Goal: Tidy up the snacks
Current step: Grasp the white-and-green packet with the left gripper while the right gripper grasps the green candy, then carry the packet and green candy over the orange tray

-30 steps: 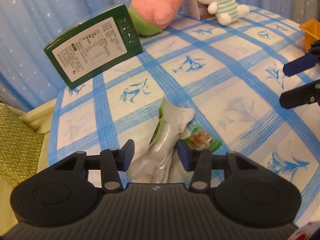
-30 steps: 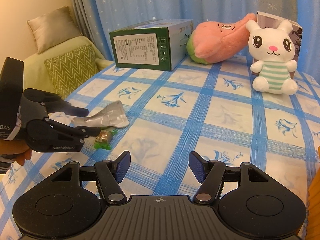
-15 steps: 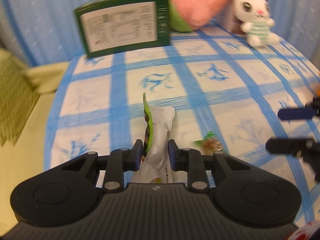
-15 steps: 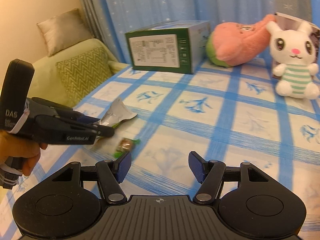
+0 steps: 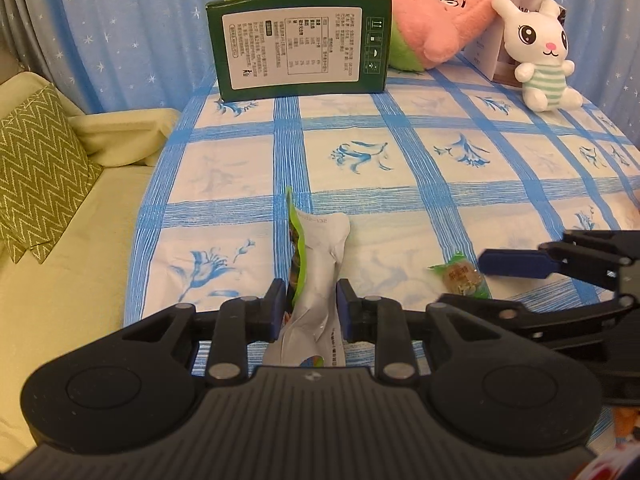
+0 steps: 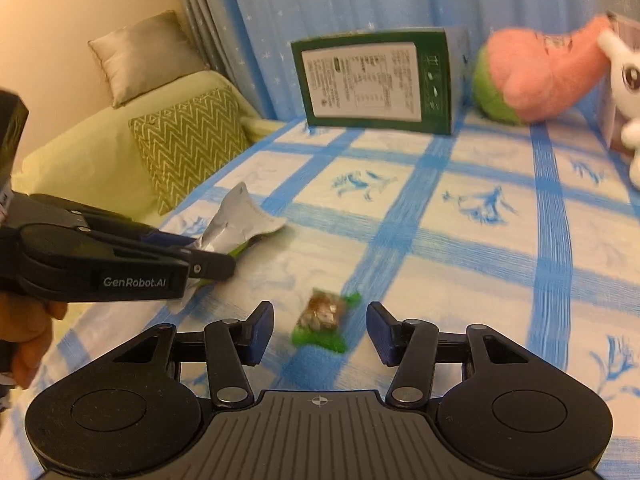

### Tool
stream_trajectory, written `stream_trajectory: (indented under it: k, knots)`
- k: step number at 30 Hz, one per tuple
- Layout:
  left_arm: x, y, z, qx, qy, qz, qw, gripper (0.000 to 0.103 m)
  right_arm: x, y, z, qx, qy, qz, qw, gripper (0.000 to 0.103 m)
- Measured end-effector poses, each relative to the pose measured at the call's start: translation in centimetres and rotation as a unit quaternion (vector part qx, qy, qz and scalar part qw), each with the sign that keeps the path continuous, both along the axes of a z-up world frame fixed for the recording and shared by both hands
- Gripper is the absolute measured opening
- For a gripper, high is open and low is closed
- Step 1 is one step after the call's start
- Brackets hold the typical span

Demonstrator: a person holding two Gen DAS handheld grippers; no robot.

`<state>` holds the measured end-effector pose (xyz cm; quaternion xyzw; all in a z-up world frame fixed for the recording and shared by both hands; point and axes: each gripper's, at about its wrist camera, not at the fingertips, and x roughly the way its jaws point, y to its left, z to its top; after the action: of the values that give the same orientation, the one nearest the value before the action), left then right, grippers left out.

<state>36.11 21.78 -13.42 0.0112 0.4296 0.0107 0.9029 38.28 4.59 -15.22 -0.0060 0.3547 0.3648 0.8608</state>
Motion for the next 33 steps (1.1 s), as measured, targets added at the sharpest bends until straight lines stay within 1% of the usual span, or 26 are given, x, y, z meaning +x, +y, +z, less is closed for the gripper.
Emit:
stream_trajectory:
  k: [1, 2, 3, 4, 5, 6, 7, 10, 15, 22, 26, 33]
  knots:
    - [0.0, 0.0, 0.0, 0.0, 0.0, -0.001, 1.0, 0.024, -0.1, 0.4, -0.1, -0.006, -0.01, 0.0, 1.0, 0.052]
    - [0.0, -0.1, -0.1, 0.001, 0.0, -0.003, 1.0, 0.024, -0.2, 0.7, -0.2, -0.013, -0.019, -0.002, 1.0, 0.049]
    - [0.0, -0.1, -0.2, 0.002, 0.001, -0.004, 1.0, 0.024, -0.4, 1.1, -0.3, -0.024, -0.031, -0.005, 0.999, 0.042]
    - [0.1, -0.2, -0.3, 0.004, 0.002, -0.006, 1.0, 0.024, -0.7, 1.3, -0.4, -0.04, -0.046, -0.006, 0.998, 0.038]
    - [0.1, -0.3, -0.4, 0.005, 0.003, -0.008, 1.0, 0.024, -1.0, 1.5, -0.5, -0.056, -0.06, -0.005, 0.997, 0.029]
    - [0.1, -0.5, -0.4, 0.007, 0.004, -0.01, 0.9999, 0.024, -1.2, 1.5, -0.5, -0.067, -0.071, -0.003, 0.995, 0.024]
    - [0.1, -0.7, -0.4, 0.012, 0.003, -0.012, 0.9998, 0.024, -1.1, 1.3, -0.6, -0.068, -0.071, -0.002, 0.995, 0.023]
    - [0.0, -1.4, -0.2, 0.018, -0.002, -0.02, 0.9996, 0.024, -1.1, 0.6, -0.5, -0.079, -0.07, -0.015, 0.994, 0.022]
    - [-0.4, -3.6, 0.8, 0.012, -0.019, -0.039, 0.999, 0.024, -1.1, -1.7, 0.1, -0.081, -0.058, -0.037, 0.994, 0.022]
    - [-1.7, -8.3, 2.7, -0.012, -0.034, -0.067, 0.9971, 0.024, -2.6, -6.7, 2.9, -0.059, -0.036, -0.097, 0.993, 0.022]
    - [-3.4, -11.2, 4.0, -0.035, -0.047, -0.072, 0.9956, 0.024, -4.6, -10.2, 4.8, -0.05, -0.034, -0.128, 0.99, 0.022]
    - [-8.2, -16.2, 6.4, -0.07, -0.065, -0.087, 0.9916, 0.024, -10.2, -16.8, 7.5, -0.054, -0.039, -0.17, 0.983, 0.022]
